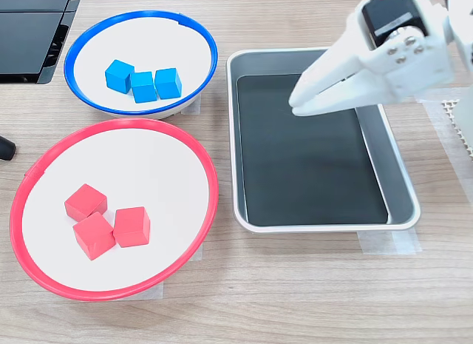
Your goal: Move six blocks tray to matching dishes
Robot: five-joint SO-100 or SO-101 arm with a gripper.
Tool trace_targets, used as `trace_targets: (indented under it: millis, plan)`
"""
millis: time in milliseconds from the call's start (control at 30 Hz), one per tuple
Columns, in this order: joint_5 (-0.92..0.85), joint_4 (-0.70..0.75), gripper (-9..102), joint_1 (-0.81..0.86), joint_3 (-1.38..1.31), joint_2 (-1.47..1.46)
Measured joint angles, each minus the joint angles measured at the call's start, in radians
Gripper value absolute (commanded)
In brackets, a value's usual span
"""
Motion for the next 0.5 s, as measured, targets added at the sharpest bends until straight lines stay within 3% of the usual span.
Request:
trace_targets:
  millis: [200,500]
  plan:
    - [0.063,0.178,0,0.035,0.067,0.239]
    - [0.057,0.193,0,0.025,0.067,0.245]
